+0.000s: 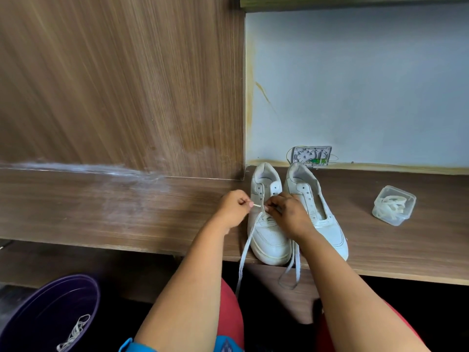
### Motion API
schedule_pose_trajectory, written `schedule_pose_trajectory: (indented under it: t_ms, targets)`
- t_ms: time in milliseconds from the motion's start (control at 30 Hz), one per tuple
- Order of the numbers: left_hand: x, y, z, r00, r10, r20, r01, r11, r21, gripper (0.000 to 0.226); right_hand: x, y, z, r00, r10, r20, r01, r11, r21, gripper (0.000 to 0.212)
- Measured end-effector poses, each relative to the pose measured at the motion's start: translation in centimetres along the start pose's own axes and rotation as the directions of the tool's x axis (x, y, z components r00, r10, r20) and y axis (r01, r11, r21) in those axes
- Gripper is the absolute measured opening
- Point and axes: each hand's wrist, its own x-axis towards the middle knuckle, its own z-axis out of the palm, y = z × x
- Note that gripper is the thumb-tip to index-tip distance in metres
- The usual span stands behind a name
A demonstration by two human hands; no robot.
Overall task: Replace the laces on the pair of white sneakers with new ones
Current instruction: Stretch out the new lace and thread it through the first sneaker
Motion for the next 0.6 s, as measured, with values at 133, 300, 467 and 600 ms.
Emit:
schedule_pose_trajectory:
  t_ms: [133,300,467,600]
  targets:
    - [0.5,-2.2,-5.2,0.961,-0.276,0.005,0.267,0.935,0.235,0.015,0.1,0.3,0.1,1.0,-0.004,0.02,0.005,0.999,-0.039,0.011]
    - [-1.0,1.0,-1.7,0.996,-0.014,0.09,-0.019,0.936,0.352,0.03,0.5,0.5,0.5,0.997,0.001,0.082,0.012,0.988,-0.157,0.018]
    - [-0.5,1.7,0.4,0.985,0.128,0.116,-0.161,0.923,0.349,0.009,0.3,0.4,0.5,0.998,-0.006,0.068,0.015,0.99,-0.142,0.018]
    - [-0.5,-0.2,-4.5,0.991,-0.007,-0.134,0.061,0.914,0.401,0.012,0.3,0.2,0.3,0.996,0.017,0.082,-0.007,0.992,-0.127,0.019]
